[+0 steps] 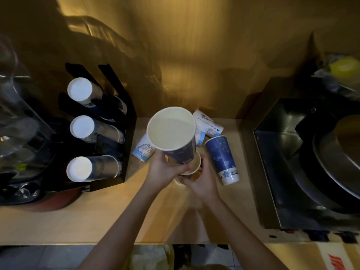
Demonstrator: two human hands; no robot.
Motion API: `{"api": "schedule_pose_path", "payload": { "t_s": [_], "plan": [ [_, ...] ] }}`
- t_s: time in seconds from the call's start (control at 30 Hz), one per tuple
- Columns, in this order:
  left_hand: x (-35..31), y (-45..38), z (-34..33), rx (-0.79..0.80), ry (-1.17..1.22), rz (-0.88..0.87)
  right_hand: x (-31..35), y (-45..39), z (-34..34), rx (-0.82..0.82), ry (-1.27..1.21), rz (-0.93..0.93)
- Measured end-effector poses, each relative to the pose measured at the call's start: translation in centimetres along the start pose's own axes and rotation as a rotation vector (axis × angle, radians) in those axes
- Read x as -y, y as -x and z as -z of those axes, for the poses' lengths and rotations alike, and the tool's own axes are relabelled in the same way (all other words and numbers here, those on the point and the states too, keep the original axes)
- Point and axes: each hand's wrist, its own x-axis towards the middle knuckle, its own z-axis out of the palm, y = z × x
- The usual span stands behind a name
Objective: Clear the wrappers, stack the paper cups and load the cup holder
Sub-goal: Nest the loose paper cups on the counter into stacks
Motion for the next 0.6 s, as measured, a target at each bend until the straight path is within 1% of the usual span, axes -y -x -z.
{"api": "schedule_pose_path", "payload": {
  "t_s": [0.17,0.33,0.43,0.5,0.57,0.6],
  "plan": [
    [1.4,0.1,-0.7,0.048,0.049,0.027,0.2,0.1,0.1,-0.016,0.014,0.020],
    [1.6,0.6,-1.0,0.121,0.070,0.064,0.1,-0.1,0.2,0.004,0.055,0.030],
    [1.6,0.8,-1.5,0.103,0.002,0.050,0.3,-0.2,0.4,0.009,0.085,0.045],
    [1.7,0.8,-2.0,0.078,-0.119,0.021,0.7,0.0,0.4,0.017,0.085,0.038],
    [2.1,1.0,-2.4,0.047,-0.204,-0.009,1.2,-0.1,0.9,0.064,0.140,0.037],
    [2.2,0.9,-2.4,0.033,-0.220,-0.020,1.4,-0.4,1.4,0.115,0.194,0.043]
  ]
}}
